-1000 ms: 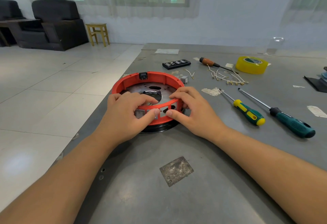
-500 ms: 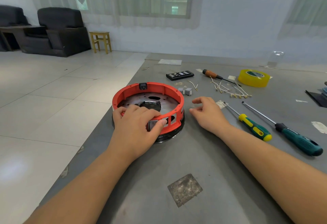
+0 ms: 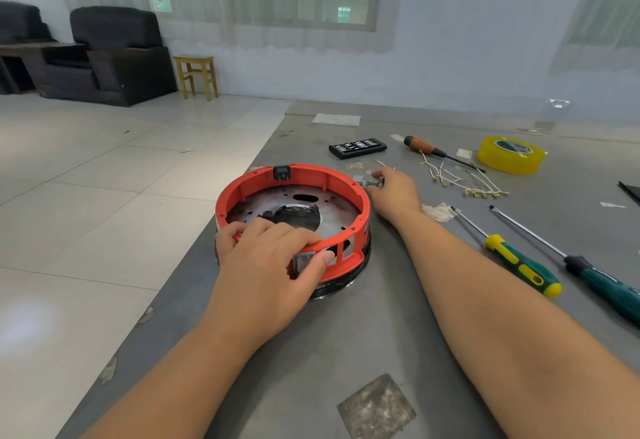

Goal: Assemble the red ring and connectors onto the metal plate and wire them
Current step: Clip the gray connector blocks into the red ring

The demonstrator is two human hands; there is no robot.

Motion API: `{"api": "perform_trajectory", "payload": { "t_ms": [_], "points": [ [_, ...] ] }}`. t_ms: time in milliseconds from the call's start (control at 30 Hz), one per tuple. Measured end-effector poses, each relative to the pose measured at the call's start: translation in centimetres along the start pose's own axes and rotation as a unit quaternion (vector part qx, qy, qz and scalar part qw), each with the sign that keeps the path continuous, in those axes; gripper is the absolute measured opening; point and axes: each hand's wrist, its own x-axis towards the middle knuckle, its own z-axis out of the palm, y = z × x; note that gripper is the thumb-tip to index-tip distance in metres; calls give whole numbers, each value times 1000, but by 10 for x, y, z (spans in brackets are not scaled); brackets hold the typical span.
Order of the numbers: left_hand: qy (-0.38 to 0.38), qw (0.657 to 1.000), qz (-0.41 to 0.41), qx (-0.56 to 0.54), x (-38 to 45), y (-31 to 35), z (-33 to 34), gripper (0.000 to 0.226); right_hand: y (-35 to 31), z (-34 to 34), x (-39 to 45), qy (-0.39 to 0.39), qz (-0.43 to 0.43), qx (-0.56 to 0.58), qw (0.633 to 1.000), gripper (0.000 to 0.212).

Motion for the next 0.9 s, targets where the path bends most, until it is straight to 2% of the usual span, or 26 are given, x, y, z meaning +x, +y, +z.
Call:
{"api": "perform_trajectory", "payload": {
  "t_ms": [100,233,400,533,667,767,900],
  "points": [
    [-11,1000,3,-3,0,-1,-2,31,2,-3,-6,18,3,13,1000,36],
    [-21,1000,16,-15,2,-2,-5,39,0,-14,-34,43,-40,66,996,33],
    [-10,999,22,-28,0,1,-9,28,-1,-37,-87,68,-96,138,983,29],
    [-11,999,30,-24,-3,2,-13,27,5,-60,-138,95,-165,144,971,30],
    [-19,999,43,-13,-6,6,-14,31,7,-75,-184,77,-251,139,955,38],
    [-23,998,56,-15,-8,10,-14,38,0,-75,-207,49,-277,180,943,48],
    [-23,997,69,-16,-9,13,-13,41,-9,-72,-214,41,-346,162,923,40]
  ]
}}
